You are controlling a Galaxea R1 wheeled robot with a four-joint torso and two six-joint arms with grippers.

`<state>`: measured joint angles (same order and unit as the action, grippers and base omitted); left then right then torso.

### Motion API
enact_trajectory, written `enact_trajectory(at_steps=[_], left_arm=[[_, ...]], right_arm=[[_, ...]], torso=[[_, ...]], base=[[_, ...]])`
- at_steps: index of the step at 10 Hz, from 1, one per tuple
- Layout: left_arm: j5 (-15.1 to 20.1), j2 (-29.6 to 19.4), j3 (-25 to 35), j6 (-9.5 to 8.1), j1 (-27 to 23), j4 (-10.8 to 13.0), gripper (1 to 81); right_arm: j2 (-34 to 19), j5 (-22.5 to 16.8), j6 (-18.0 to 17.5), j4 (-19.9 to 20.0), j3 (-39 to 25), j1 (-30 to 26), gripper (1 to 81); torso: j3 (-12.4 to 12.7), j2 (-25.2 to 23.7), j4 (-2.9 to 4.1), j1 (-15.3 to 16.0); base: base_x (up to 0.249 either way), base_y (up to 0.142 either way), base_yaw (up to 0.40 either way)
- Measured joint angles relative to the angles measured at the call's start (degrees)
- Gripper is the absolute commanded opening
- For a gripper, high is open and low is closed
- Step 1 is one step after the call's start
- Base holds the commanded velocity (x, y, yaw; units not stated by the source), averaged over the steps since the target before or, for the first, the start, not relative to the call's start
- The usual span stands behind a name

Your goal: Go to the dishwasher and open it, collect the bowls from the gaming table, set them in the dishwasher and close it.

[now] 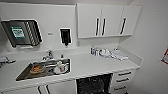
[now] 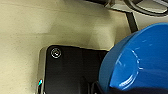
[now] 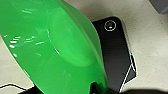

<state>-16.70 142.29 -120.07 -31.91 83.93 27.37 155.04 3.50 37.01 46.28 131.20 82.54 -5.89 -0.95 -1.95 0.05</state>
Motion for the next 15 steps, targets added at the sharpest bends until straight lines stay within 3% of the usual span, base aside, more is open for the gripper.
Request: enact_trajectory(at_steps=[6, 11, 15], left_arm=[[-1.8, -8.4, 10.5, -0.24, -4.4, -0.1, 1.0], [-1.3, -21.7, 22.1, -2.47, -12.7, -0.3, 1.0], [-0.4, -25.5, 28.8, -4.16, -19.8, -0.4, 1.0]], right_arm=[[-2.2, 0.4, 0.0, 1.1, -2.5, -2.1, 1.0], [-2.4, 0.5, 0.0, 1.2, -2.6, -2.5, 1.0], [-2.3, 0.5, 0.0, 1.2, -2.7, -2.6, 1.0]], torso=[[-10.2, 0.1, 0.0, 0.0], [-10.9, 0.1, 0.0, 0.0], [-10.9, 0.1, 0.0, 0.1]], base=[[0.0, 0.0, 0.0], [0.0, 0.0, 0.0], [0.0, 0.0, 0.0]])
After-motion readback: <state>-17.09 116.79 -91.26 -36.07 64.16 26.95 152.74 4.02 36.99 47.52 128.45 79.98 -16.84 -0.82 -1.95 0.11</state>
